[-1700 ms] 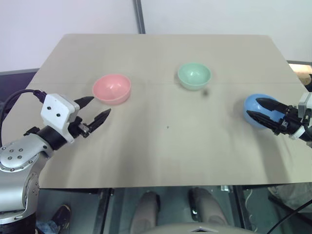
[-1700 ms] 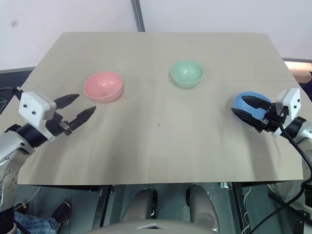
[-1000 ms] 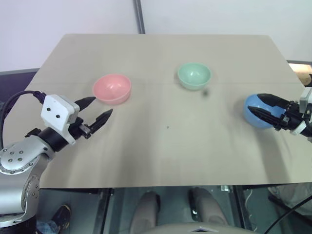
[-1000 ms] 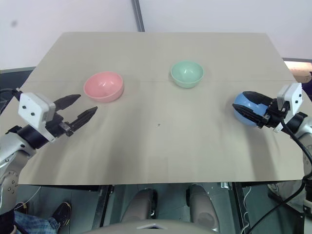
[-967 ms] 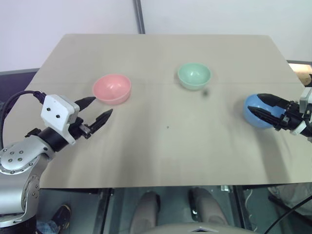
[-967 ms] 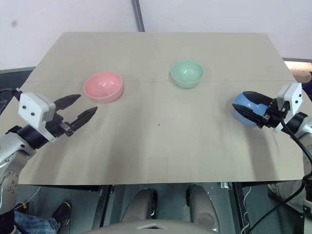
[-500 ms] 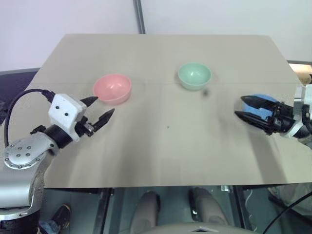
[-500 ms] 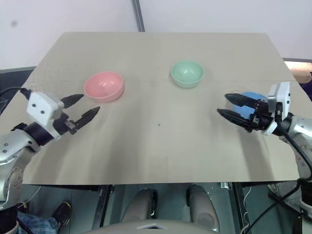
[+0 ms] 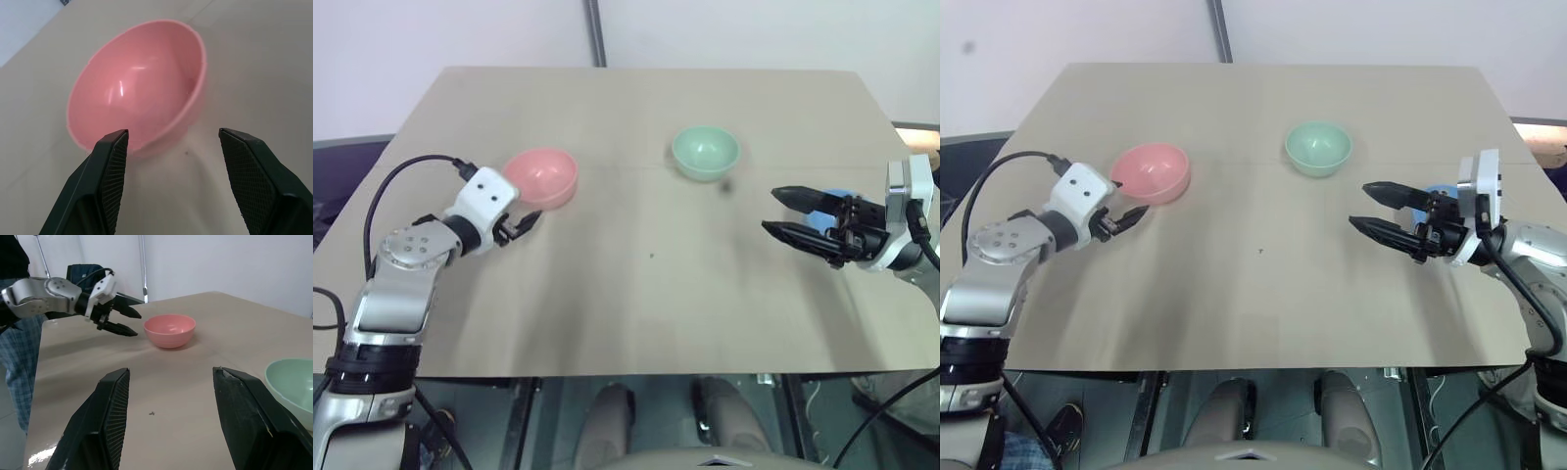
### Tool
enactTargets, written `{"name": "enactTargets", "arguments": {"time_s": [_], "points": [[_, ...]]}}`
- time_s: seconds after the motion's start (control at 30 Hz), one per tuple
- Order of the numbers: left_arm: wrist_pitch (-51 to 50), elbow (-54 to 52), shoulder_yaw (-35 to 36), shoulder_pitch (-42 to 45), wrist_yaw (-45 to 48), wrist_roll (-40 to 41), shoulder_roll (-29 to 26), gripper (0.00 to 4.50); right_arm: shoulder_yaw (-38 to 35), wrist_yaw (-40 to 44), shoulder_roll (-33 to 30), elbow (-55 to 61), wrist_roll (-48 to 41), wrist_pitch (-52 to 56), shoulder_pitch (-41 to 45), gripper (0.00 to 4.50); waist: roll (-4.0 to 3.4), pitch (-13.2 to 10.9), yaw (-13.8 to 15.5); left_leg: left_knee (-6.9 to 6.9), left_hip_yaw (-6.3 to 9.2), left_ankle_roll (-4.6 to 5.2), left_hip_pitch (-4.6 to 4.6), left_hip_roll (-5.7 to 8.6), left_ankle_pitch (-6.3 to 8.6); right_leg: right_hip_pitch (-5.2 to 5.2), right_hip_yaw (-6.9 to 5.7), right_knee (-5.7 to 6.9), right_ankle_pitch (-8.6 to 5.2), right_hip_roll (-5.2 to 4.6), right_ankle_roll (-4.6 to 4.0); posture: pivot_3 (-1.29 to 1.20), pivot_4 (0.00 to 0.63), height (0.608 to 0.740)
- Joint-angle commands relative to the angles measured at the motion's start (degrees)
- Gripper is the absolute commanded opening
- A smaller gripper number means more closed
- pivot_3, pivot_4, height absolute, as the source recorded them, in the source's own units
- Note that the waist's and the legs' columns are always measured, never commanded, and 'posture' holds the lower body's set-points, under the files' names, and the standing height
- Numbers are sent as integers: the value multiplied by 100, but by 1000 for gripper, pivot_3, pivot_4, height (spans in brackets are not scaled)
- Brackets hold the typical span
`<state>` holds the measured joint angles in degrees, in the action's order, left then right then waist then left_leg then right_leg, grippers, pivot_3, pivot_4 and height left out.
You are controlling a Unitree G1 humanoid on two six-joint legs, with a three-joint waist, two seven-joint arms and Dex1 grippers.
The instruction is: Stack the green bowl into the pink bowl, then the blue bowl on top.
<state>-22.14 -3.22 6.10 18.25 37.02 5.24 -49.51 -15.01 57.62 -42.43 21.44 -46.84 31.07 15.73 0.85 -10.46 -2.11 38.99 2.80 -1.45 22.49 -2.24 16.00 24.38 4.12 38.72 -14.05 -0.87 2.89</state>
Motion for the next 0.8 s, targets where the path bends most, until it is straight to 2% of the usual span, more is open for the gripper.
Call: {"name": "enactTargets", "arguments": {"time_s": [0.03,0.23,0.43,0.53,0.6,0.63,0.7,0.8], "points": [[679,754,-280,549,128,-335,-22,3121,-132,-71,-50,218,-130,-9,30,2970,0,0,-5,0,0,0,1,1,0,1,-1,1,0,0,0,0,150,740],[1494,1906,-831,1092,514,-672,98,3121,-151,-235,-24,323,-118,-49,-28,2970,0,0,-11,1,1,0,4,1,0,3,-2,2,0,-1,0,0,150,740],[2099,2901,-1190,1600,494,-1084,310,3121,-191,-244,-44,262,-45,-147,-111,2970,0,0,0,2,3,0,6,1,0,4,-3,5,0,0,0,0,150,740],[2285,3315,-1216,1887,471,-1125,479,2421,-166,-281,-17,261,-24,-178,-89,3020,1,0,12,10,5,0,8,3,0,3,-5,10,1,-1,0,0,150,740],[2394,3465,-1228,1989,536,-1132,537,1518,-161,-281,-20,265,-17,-196,-94,3020,1,0,10,12,6,0,9,3,0,3,-5,10,1,-1,0,0,150,740],[2448,3507,-1239,2014,558,-1144,552,1225,-160,-280,-23,264,-16,-202,-98,3020,1,0,10,12,6,0,10,3,0,3,-6,10,1,-1,0,0,150,740],[2530,3553,-1251,2040,599,-1147,569,106,-165,-277,-31,259,-18,-208,-102,3020,1,0,-3,12,7,0,10,3,0,4,-5,10,1,-1,0,0,150,740],[2630,3556,-1280,2009,689,-1159,558,38,-186,-291,-34,246,-13,-226,-108,3020,0,1,-5,12,7,0,9,3,0,4,-6,12,1,-1,0,0,150,740]]}}
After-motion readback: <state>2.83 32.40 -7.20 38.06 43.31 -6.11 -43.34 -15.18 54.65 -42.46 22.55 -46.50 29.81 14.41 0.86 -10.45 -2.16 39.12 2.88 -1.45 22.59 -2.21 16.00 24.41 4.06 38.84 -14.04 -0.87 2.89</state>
